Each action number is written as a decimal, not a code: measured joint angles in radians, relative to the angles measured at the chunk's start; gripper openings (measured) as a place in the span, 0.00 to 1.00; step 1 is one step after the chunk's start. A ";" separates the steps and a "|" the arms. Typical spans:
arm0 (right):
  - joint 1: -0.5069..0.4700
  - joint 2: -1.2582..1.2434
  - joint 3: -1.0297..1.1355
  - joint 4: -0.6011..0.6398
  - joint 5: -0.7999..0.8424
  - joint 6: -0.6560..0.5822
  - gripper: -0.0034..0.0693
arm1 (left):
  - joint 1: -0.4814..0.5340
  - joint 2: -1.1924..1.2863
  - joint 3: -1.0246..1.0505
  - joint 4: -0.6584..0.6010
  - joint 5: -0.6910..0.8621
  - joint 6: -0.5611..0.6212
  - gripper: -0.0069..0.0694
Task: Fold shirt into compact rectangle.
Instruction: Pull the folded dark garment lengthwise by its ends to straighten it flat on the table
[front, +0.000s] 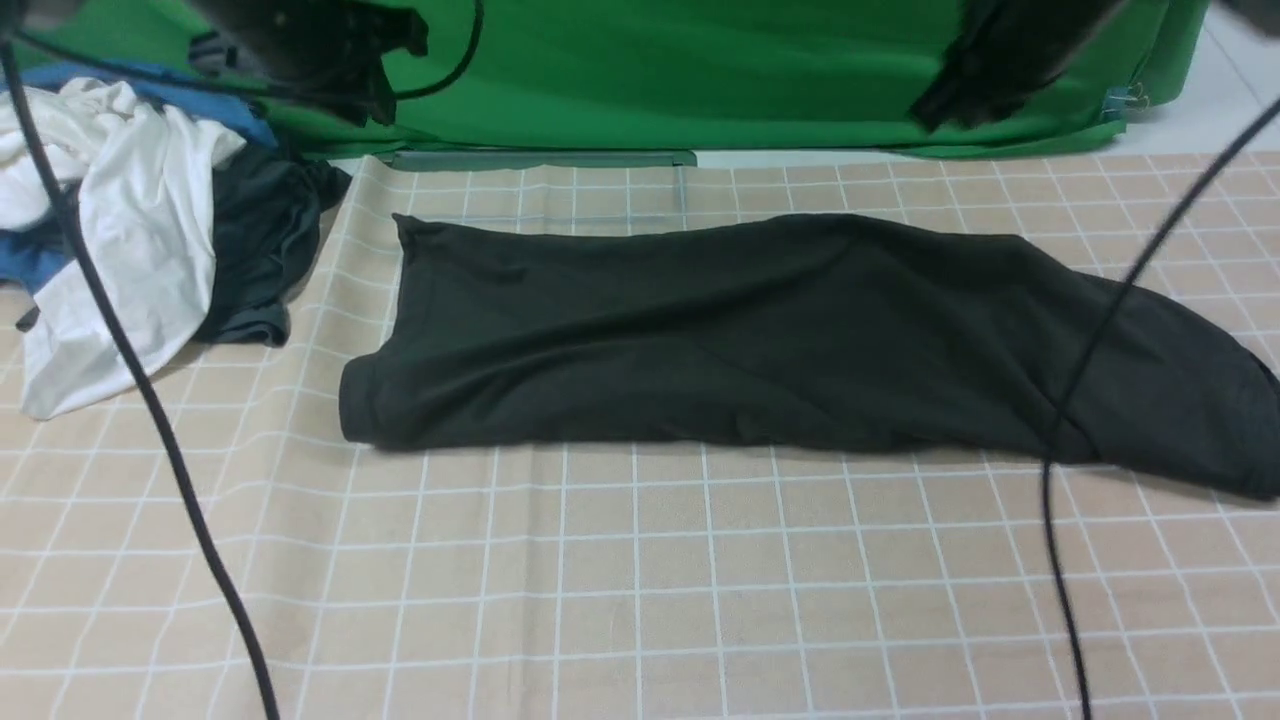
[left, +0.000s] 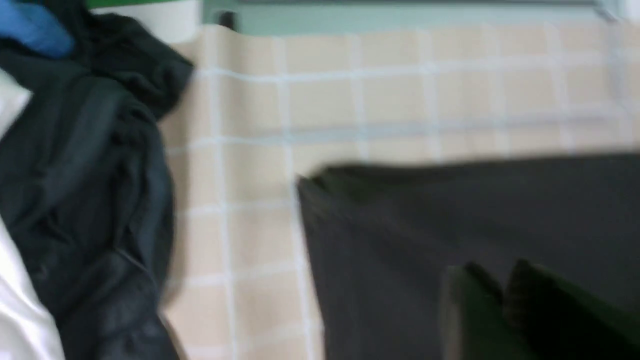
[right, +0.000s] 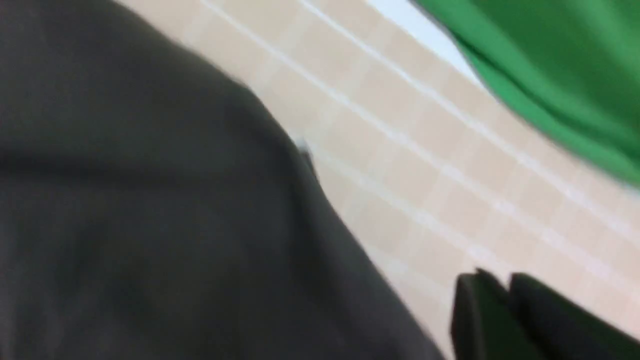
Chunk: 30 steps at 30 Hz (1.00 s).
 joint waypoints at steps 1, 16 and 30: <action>-0.013 -0.009 0.000 0.000 0.027 0.003 0.12 | -0.019 -0.011 0.000 0.010 0.016 0.005 0.14; -0.388 -0.143 0.478 0.265 0.060 0.028 0.45 | -0.206 -0.080 0.431 0.115 -0.039 -0.043 0.11; -0.421 -0.030 0.550 0.217 -0.200 0.066 0.75 | -0.205 -0.081 0.669 0.138 -0.248 -0.062 0.11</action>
